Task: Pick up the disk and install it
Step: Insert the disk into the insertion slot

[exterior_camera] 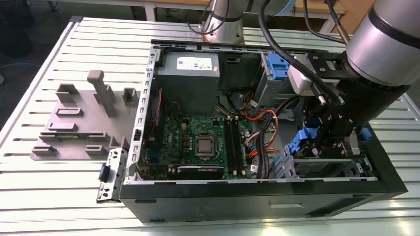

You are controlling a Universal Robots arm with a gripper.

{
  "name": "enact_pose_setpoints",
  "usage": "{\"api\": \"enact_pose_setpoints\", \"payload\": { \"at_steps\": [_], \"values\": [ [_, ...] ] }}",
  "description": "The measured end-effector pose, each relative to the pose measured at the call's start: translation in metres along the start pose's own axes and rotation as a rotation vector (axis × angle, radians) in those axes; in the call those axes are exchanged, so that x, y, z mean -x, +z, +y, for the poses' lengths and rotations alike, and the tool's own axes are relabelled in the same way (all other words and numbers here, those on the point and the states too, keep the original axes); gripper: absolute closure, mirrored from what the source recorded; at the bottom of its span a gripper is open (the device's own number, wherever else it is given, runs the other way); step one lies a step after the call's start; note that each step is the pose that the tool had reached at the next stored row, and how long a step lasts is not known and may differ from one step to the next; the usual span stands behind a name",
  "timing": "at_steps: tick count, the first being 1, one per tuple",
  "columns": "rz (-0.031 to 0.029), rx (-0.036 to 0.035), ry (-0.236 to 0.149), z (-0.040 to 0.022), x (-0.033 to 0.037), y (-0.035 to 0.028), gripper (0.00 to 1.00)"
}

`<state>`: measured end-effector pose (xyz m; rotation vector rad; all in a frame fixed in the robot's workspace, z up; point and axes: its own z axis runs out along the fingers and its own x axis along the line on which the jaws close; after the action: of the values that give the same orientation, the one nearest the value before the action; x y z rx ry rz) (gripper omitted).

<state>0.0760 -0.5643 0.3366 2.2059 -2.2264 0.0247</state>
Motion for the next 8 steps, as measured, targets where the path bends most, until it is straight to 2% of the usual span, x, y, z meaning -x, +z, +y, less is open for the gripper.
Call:
{"api": "enact_pose_setpoints", "payload": {
  "at_steps": [4,5,8],
  "values": [
    [0.001,0.0,0.0,0.0,0.0,-0.0001,0.62],
    [0.0011,0.0,0.0,0.0,0.0,0.0,0.56],
    [0.0017,0.0,0.0,0.0,0.0,0.0,0.56]
  ]
}}
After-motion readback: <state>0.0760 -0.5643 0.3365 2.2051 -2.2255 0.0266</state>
